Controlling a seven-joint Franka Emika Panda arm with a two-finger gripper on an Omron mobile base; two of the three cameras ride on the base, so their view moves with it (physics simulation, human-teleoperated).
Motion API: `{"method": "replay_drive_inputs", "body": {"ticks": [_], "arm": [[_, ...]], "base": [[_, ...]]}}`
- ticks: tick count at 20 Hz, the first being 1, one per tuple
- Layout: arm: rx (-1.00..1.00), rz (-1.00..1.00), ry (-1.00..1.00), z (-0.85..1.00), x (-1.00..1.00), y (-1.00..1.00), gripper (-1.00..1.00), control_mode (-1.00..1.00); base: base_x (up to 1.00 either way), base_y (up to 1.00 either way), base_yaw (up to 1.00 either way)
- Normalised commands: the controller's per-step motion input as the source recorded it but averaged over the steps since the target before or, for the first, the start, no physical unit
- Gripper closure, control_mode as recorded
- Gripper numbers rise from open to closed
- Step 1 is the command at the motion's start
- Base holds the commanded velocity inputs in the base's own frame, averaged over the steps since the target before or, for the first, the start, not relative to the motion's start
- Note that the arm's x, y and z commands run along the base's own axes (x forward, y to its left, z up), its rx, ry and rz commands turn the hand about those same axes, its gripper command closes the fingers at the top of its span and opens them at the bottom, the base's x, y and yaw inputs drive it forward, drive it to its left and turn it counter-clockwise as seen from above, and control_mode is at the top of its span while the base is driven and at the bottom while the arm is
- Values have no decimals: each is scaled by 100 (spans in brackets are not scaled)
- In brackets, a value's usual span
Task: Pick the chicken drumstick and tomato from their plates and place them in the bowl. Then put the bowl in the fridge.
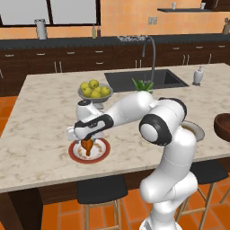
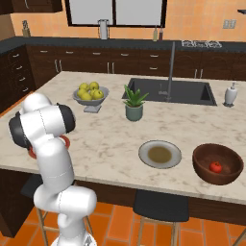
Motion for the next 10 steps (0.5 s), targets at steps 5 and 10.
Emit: {"method": "replay_drive_inputs", "body": {"ticks": [5, 10], "arm": [[0, 0, 0, -4, -18, -38, -100, -100], [0, 0, -2, -3, -11, -19, -100, -100]], "base": [[0, 0, 0], [0, 0, 0]]}}
